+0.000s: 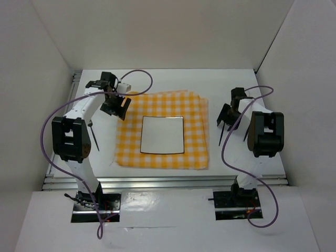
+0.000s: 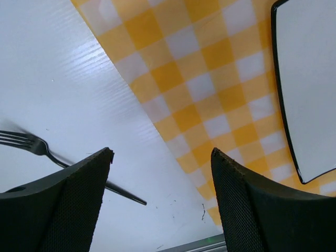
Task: Set the dinner table for one person
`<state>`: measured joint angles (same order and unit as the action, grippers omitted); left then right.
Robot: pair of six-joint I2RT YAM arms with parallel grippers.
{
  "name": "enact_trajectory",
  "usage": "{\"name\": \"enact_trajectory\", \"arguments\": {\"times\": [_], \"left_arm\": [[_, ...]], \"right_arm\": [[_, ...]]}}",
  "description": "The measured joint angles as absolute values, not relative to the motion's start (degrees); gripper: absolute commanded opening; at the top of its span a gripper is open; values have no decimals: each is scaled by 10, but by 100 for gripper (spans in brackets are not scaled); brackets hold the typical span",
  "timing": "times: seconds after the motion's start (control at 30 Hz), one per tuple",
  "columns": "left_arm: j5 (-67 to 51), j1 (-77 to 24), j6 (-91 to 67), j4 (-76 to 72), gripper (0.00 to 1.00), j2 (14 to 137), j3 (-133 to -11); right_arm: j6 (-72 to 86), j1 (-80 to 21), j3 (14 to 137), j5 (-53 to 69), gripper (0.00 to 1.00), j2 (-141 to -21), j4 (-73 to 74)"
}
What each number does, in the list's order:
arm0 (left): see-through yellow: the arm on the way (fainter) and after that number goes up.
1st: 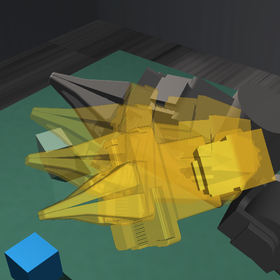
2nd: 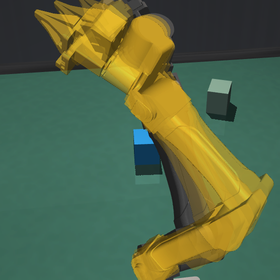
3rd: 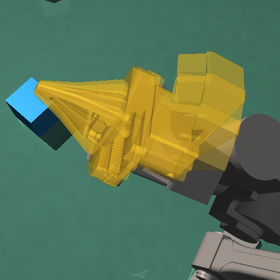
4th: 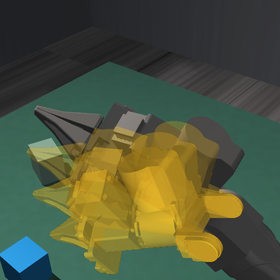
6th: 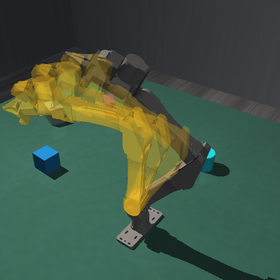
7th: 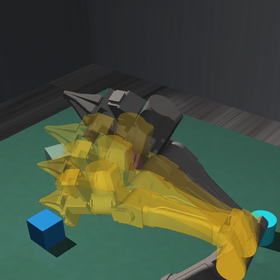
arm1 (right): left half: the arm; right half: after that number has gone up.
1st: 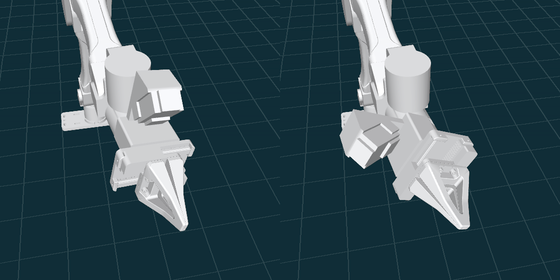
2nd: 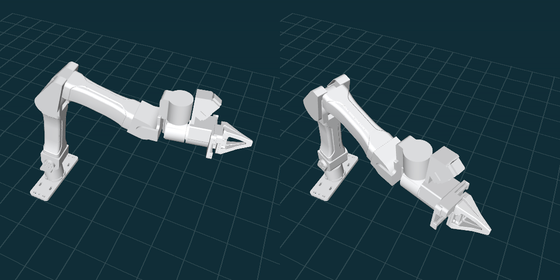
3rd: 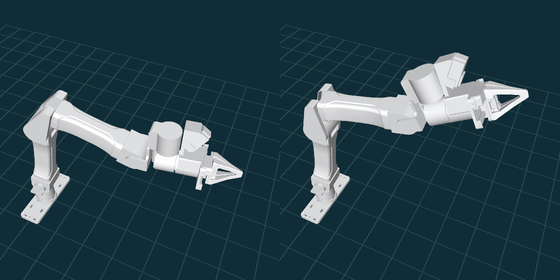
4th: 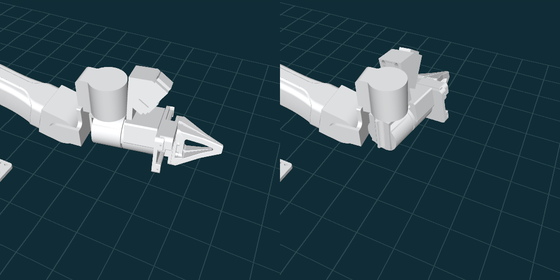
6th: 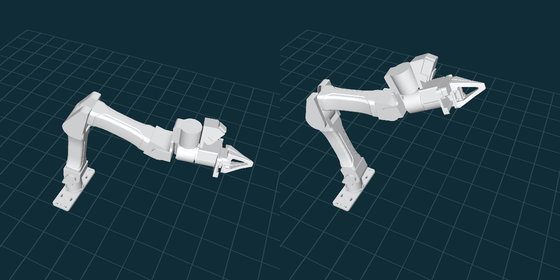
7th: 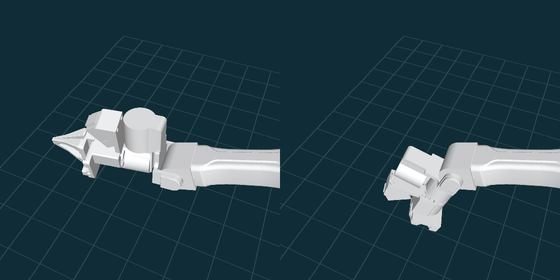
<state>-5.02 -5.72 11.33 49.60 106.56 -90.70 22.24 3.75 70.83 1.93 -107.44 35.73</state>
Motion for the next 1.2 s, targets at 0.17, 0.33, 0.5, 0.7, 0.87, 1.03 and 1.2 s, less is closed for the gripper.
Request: {"name": "enact_trajectory", "arguments": {"times": [0.17,0.33,0.5,0.7,0.87,1.03,1.2], "left_arm": [[-50,-52,111,494,83,1047,-885],[-52,-43,112,493,84,1029,-885],[-52,-22,112,492,84,1015,-882],[-51,-7,111,494,84,998,-858],[-50,8,112,493,84,985,-847],[-47,34,111,494,84,975,-837],[-47,52,112,496,84,969,-828]], "right_arm": [[222,37,712,23,42,-1082,347],[218,37,708,25,11,-1085,340],[217,37,703,27,0,-1082,334],[206,2,703,-22,0,-1065,345],[187,-77,738,-41,0,-1019,359],[184,-163,761,-17,0,-979,349],[197,-198,761,13,0,-999,340]]}}
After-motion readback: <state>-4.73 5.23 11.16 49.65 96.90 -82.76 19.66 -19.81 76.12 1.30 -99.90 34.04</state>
